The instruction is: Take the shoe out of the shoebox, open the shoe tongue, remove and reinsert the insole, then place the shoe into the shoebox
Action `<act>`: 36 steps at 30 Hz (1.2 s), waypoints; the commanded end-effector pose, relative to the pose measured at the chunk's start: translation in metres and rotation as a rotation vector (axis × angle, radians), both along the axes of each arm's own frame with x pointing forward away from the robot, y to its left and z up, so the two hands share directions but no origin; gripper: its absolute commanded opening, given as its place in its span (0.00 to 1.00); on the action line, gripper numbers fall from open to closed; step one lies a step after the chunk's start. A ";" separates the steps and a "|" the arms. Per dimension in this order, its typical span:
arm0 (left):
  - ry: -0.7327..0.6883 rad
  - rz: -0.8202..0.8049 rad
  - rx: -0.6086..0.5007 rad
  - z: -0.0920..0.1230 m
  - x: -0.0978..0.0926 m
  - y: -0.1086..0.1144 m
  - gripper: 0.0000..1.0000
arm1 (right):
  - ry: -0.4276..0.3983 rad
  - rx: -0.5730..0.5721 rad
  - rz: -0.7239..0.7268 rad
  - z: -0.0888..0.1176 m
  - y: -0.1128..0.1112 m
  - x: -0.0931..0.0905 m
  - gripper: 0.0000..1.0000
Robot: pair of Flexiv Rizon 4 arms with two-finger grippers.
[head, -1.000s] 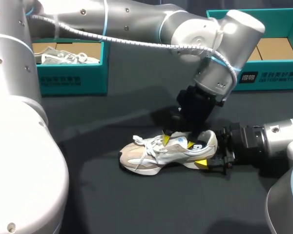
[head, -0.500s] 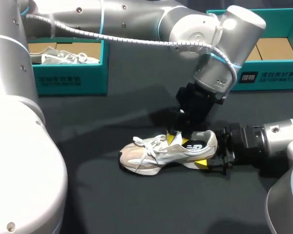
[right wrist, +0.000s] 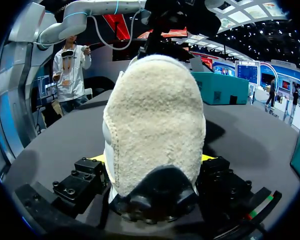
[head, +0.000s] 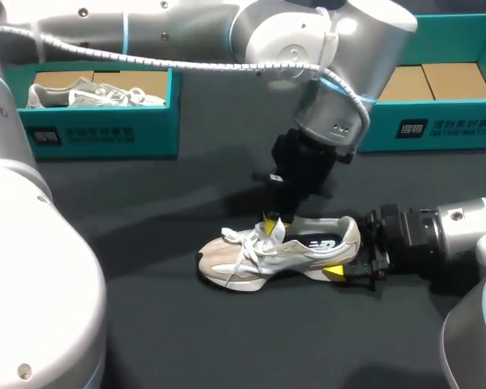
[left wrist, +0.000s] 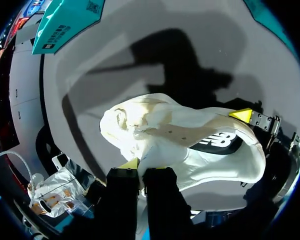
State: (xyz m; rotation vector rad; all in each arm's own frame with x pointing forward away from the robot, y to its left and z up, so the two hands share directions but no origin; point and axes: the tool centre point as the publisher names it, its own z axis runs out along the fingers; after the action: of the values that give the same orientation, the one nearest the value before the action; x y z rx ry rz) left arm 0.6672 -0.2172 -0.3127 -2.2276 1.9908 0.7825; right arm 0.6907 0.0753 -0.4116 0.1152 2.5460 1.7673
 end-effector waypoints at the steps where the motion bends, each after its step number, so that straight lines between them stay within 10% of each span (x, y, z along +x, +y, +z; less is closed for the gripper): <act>1: -0.076 0.114 -0.089 0.008 -0.008 0.023 0.00 | 0.001 -0.005 -0.001 0.000 0.000 -0.001 0.00; 24: -0.094 0.124 -0.114 -0.033 -0.009 0.079 0.00 | 0.001 -0.005 -0.001 0.000 0.000 -0.001 0.00; 30: -0.088 0.104 -0.108 -0.038 -0.013 0.093 0.34 | 0.001 -0.005 -0.001 0.000 0.000 -0.001 0.00; 36: -0.089 0.090 -0.101 -0.034 -0.017 0.108 0.47 | 0.001 -0.005 -0.001 0.000 0.000 -0.001 0.00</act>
State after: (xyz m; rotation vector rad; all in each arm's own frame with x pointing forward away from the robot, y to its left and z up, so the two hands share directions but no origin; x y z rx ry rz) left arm 0.6531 -0.1195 -0.3508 -2.3620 1.9312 0.6262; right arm 0.6906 0.0753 -0.4115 0.1157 2.5462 1.7664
